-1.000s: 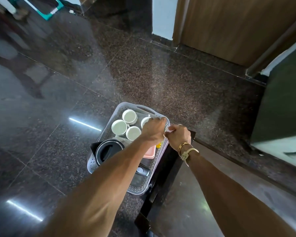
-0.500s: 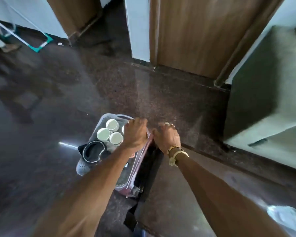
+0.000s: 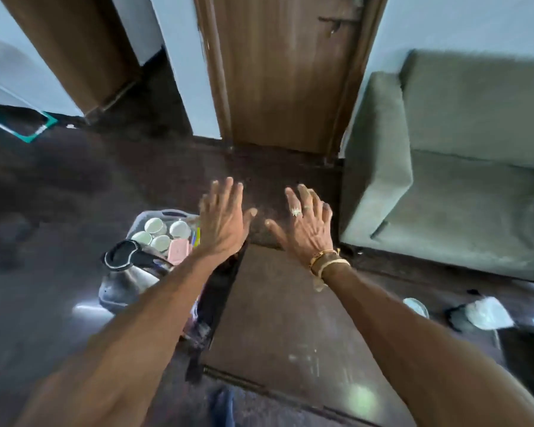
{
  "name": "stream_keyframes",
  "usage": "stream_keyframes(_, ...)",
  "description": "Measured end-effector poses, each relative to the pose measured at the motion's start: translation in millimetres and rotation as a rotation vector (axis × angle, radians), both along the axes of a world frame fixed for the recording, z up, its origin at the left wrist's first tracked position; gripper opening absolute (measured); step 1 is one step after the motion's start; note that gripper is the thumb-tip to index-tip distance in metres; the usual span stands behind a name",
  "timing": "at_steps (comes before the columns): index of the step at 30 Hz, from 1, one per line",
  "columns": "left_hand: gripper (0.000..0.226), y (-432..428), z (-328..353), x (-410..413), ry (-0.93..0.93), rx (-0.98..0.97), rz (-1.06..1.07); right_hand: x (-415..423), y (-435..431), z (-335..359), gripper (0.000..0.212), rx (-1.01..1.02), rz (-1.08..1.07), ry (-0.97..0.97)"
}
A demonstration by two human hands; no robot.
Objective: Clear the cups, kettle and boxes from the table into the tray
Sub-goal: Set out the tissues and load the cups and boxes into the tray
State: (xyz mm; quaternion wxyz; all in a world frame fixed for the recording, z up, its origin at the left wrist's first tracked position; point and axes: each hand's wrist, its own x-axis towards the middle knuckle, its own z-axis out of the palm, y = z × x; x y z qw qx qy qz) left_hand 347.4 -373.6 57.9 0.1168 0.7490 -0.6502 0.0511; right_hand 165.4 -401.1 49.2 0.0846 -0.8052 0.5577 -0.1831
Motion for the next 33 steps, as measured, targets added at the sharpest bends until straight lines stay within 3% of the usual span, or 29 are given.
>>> stream_keyframes(8,0.069,37.4,69.4,-115.2,-0.165,-0.104,-0.165,-132.0,36.6,77.4,0.084,-0.144,-0.045,0.026)
stream_keyframes(16,0.07,60.8,107.5,-193.3,-0.197,-0.126,-0.242,-230.3,66.0,119.0,0.083,-0.23,-0.157,0.063)
stream_keyframes(33,0.075,106.3,157.2,-273.7,-0.151,-0.206,-0.449,-327.0,171.7,172.7,0.083,-0.308,-0.42,0.165)
